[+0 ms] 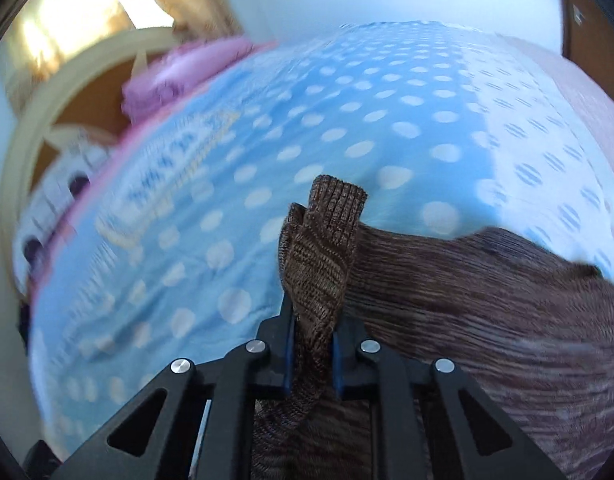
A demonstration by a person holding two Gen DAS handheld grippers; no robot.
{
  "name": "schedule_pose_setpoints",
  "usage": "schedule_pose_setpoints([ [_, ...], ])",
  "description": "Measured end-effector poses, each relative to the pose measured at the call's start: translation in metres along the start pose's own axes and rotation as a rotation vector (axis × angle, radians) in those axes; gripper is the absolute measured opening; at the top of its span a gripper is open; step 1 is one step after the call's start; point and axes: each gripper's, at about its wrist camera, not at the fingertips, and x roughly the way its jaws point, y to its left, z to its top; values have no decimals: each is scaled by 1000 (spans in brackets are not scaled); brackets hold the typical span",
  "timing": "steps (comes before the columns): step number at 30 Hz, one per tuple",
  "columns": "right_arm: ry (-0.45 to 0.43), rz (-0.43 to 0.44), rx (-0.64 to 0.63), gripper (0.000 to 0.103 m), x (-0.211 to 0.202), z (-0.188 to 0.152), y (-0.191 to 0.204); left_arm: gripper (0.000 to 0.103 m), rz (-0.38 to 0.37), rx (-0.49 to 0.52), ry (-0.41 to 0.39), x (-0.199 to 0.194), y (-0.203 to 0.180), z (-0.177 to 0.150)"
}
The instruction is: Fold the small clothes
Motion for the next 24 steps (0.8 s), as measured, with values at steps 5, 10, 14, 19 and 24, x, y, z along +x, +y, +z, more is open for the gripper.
schedule_pose_setpoints([
  [5, -61, 49, 102, 13, -43, -1, -44, 19, 3, 219, -30, -8, -50, 8],
  [10, -98, 17, 147, 12, -78, -6, -92, 19, -100, 403, -23, -3, -107, 4],
  [14, -117, -29, 143, 11, -103, -11, -124, 18, -172, 462, 27, 14, -143, -5],
  [19, -103, -92, 124, 11, -123, -19, -162, 18, -246, 492, 80, 34, -177, -19],
  [24, -89, -129, 139, 11, -132, -32, -200, 18, -296, 514, 116, 54, -203, -30],
])
